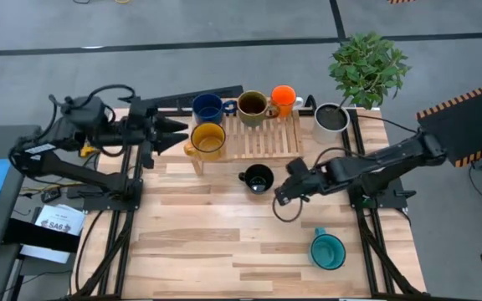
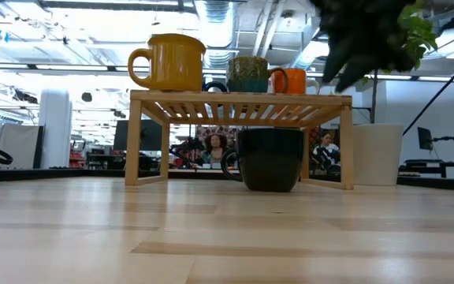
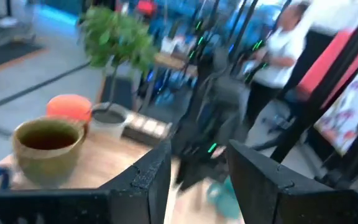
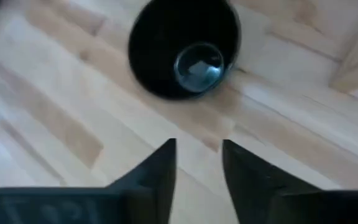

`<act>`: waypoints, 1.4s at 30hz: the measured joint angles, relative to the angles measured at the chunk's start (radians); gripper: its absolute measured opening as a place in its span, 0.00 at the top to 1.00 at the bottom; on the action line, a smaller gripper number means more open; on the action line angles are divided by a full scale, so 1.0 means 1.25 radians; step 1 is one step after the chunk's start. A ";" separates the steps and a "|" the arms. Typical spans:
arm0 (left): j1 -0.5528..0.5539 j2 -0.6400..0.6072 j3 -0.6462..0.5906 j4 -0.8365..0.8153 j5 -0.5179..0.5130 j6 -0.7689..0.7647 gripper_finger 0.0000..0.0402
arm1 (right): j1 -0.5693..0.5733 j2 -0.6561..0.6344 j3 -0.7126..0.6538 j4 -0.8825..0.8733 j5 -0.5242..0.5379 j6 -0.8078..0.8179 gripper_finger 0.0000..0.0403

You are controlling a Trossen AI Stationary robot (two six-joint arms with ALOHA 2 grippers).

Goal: Place coffee mugs
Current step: Put the black mug on the shelf

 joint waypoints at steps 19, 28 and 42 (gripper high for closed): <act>-0.008 -0.031 -0.062 0.054 0.000 -0.026 0.66 | -0.137 0.191 -0.094 0.302 -0.016 0.189 0.35; -0.008 -0.025 -0.062 0.053 0.007 -0.026 0.66 | -0.137 0.235 -0.093 0.305 -0.039 0.211 0.52; -0.008 -0.031 -0.062 0.061 0.005 -0.026 0.65 | -0.125 0.062 -0.079 0.258 -0.167 0.027 0.88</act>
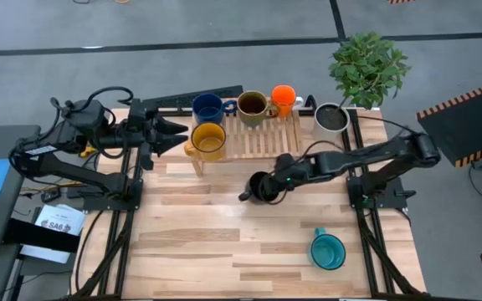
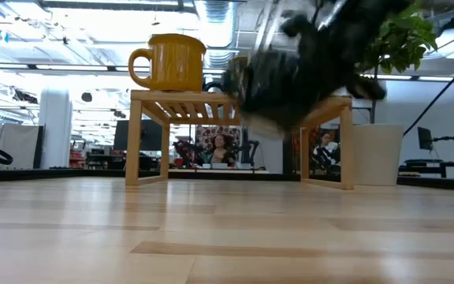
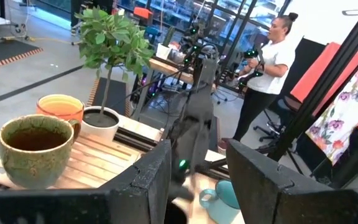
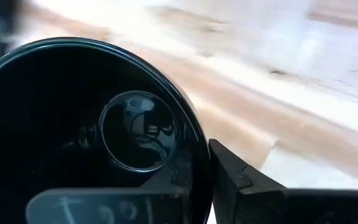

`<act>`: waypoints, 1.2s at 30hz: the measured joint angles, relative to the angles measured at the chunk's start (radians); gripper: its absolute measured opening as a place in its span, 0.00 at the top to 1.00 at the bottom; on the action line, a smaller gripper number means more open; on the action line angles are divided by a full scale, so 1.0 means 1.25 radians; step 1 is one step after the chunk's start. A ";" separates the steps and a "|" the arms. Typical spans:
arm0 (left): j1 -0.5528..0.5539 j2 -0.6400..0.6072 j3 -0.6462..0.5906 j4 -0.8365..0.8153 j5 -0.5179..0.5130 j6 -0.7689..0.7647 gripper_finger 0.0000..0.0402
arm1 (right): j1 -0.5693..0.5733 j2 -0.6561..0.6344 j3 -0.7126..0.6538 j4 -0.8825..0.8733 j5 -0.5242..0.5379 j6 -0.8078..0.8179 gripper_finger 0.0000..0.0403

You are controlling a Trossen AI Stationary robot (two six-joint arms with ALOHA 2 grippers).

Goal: Place coffee mugs
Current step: Put the black mug on the shelf

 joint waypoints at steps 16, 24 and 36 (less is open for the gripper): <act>0.000 0.000 0.000 -0.001 -0.001 -0.002 0.65 | -0.150 0.134 0.592 -0.499 0.122 -0.283 0.88; 0.000 0.000 0.000 0.003 -0.001 -0.002 0.65 | -0.224 0.230 0.631 -0.513 0.126 -0.308 0.88; 0.000 0.000 0.000 0.003 -0.001 -0.009 0.65 | -0.243 0.228 0.634 -0.464 0.126 -0.306 0.74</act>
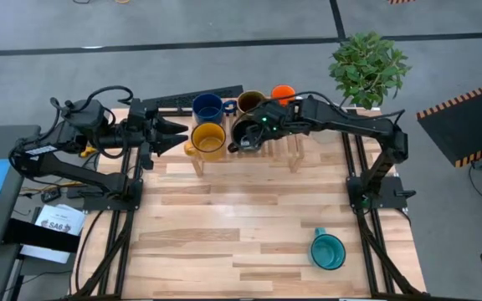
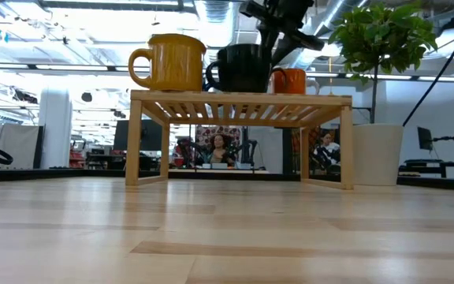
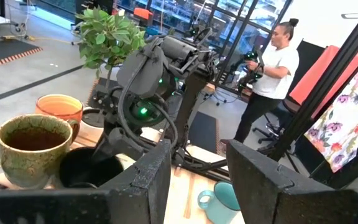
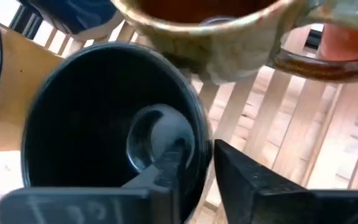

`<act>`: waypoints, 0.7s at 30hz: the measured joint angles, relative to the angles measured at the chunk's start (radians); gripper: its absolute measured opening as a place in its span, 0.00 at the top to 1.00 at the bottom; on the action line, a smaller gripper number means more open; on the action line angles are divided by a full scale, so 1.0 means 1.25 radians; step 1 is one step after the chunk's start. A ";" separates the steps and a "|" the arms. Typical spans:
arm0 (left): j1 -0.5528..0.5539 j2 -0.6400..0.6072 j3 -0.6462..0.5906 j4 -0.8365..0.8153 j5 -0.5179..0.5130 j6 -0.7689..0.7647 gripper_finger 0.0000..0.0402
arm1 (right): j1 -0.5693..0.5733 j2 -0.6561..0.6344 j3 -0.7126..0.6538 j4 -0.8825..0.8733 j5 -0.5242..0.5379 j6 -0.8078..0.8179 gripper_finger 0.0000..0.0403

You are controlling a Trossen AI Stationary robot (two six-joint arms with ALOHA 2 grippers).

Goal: Place coffee mugs
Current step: Put the black mug on the shelf, then put the light blue mug on the shelf

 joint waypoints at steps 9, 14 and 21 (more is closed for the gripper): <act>0.000 0.000 0.000 0.000 0.000 0.000 0.65 | 0.000 -0.012 -0.001 -0.001 -0.012 -0.033 0.57; 0.000 0.000 0.000 0.000 0.000 0.000 0.65 | 0.000 -0.055 -0.001 -0.039 -0.022 -0.068 0.50; 0.000 0.000 0.000 -0.012 0.000 0.006 0.65 | 0.047 -0.150 -0.001 -0.174 -0.041 -0.137 0.48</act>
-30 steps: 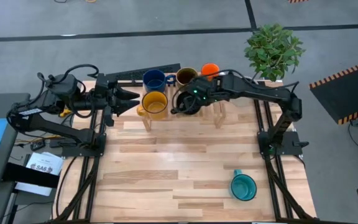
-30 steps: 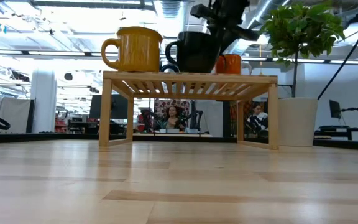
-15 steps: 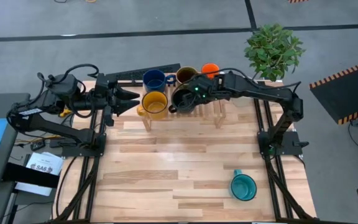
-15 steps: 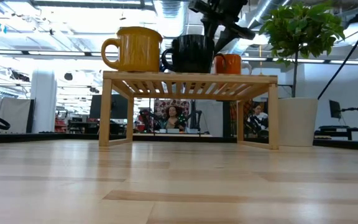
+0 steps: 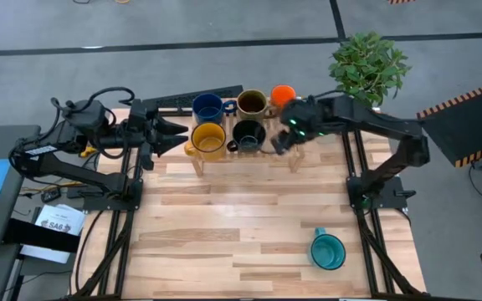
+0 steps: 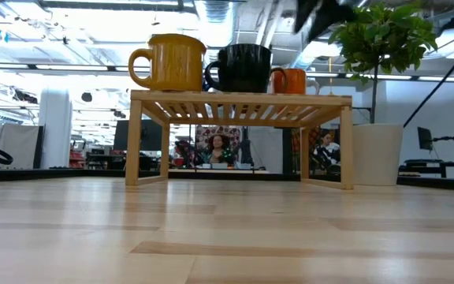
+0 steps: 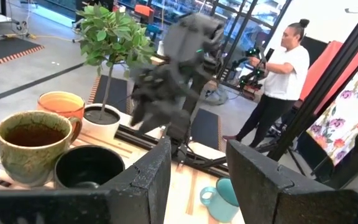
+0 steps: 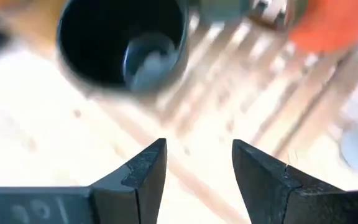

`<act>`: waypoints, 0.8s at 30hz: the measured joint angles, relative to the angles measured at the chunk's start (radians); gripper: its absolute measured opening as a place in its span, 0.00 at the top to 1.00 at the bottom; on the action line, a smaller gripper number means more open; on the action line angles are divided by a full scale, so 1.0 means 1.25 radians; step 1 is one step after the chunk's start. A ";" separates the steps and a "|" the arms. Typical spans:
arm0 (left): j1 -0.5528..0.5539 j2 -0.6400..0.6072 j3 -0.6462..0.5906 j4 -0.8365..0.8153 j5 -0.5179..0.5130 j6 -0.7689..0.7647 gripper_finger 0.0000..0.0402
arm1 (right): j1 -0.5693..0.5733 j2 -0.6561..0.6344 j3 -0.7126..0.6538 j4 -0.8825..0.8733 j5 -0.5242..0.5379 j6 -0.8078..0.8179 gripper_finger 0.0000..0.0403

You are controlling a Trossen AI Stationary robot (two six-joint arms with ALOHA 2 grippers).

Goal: Place coffee mugs
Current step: Put the light blue mug on the shelf

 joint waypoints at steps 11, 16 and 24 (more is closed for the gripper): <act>0.000 0.000 0.000 0.003 0.000 -0.018 0.65 | 0.326 -0.164 -0.229 -0.194 -0.168 0.246 0.48; 0.000 0.000 0.000 0.003 0.000 -0.019 0.65 | 0.528 -0.269 -0.422 -0.084 -0.254 0.580 0.49; 0.000 0.000 0.000 0.003 -0.007 -0.020 0.65 | 0.779 -0.298 -0.579 0.090 -0.257 1.024 0.49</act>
